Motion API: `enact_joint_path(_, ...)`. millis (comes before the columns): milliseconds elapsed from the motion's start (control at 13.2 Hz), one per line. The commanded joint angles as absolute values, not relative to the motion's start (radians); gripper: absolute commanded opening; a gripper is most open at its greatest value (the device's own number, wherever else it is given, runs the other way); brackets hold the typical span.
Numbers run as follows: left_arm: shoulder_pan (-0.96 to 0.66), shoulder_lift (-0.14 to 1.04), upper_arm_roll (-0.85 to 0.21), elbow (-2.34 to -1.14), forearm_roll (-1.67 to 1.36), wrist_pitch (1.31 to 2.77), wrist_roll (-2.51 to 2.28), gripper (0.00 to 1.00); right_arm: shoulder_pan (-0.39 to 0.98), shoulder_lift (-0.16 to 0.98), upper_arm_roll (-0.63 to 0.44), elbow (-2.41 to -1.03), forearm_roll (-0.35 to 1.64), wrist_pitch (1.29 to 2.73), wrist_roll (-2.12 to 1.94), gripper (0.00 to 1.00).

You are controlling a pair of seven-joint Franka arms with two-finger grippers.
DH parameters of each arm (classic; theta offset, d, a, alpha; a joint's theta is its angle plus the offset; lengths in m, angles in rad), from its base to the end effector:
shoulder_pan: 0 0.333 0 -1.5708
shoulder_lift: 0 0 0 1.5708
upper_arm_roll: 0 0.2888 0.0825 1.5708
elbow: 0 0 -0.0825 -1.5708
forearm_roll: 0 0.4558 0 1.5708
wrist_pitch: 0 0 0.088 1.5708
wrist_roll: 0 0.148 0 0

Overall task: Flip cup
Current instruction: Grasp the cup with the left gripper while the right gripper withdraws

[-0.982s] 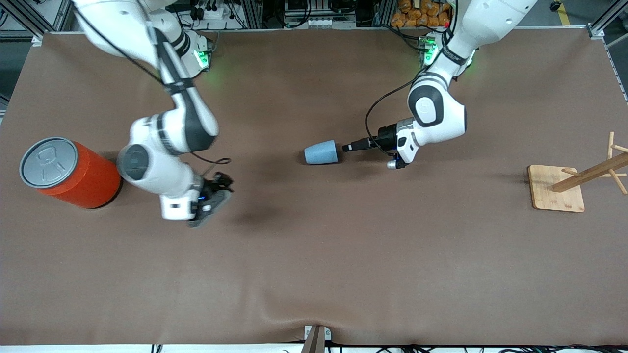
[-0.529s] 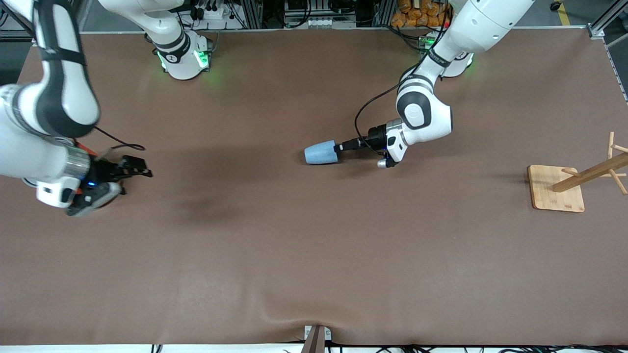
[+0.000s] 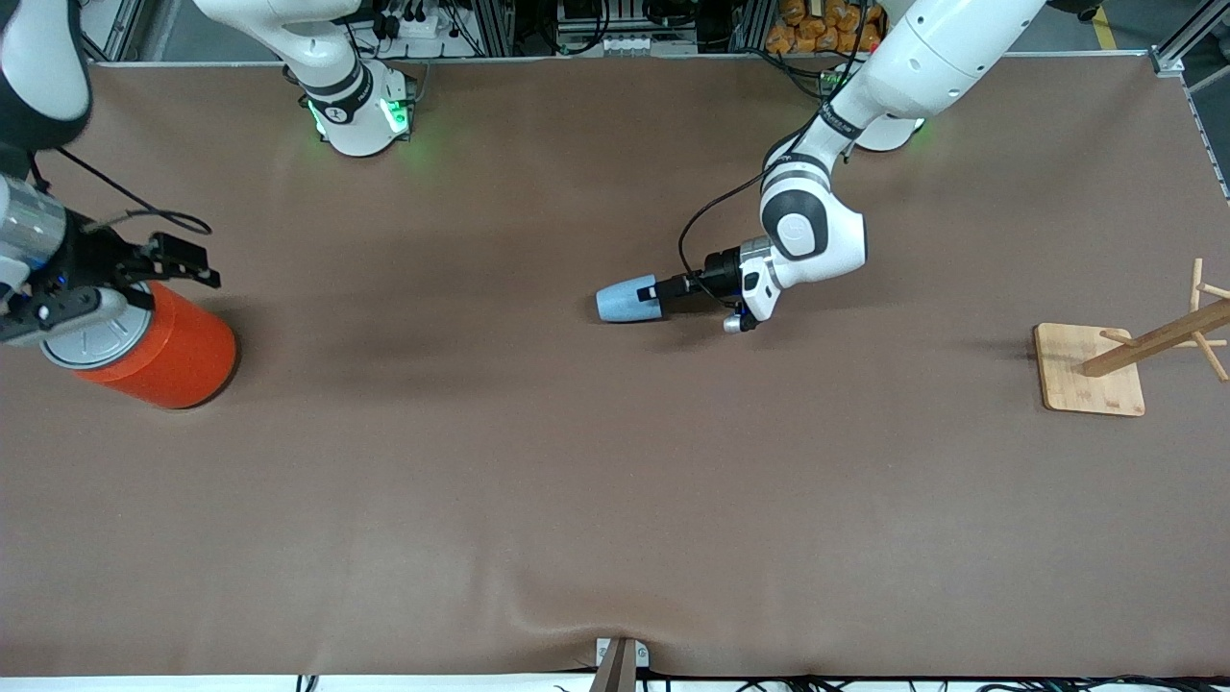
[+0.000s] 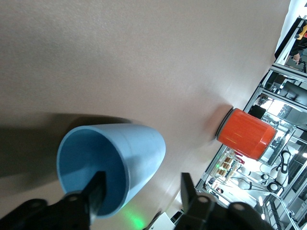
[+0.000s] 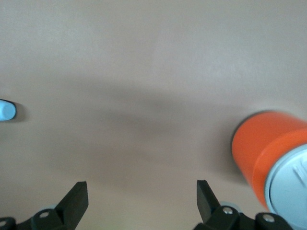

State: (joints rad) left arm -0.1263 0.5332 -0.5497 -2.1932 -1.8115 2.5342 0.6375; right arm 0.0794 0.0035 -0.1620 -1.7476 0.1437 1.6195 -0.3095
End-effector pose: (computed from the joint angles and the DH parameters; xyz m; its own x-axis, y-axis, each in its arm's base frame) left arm 0.4151 -0.4011 0.0512 0.8804 0.2356 -0.4115 0.4742 -0.4336 0.7663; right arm 0.6144 -0.0302 0.4641 0.9731 0.2152 -0.0827 0.1986 -0.9646 -0.1738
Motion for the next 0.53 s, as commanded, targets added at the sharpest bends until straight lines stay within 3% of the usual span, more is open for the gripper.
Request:
enact_joint_path(0,-0.130,0.575,-0.554,-2.160,-1.839,2.554,0.690,0.36,0.071,0.009,-0.153,-1.630,0.065,1.507,-0.236,1.00)
enact_joint_path(76,-0.132,0.571,-0.554,-2.157,-1.839,2.554,0.689,0.00,0.074,0.011,-0.150,-1.585,0.037,1.464,-0.235,1.00)
enact_joint_path(453,-0.115,0.482,-0.552,-2.137,-1.749,2.629,0.553,0.00,0.097,-0.011,-0.146,-1.534,0.017,1.393,-0.100,1.00)
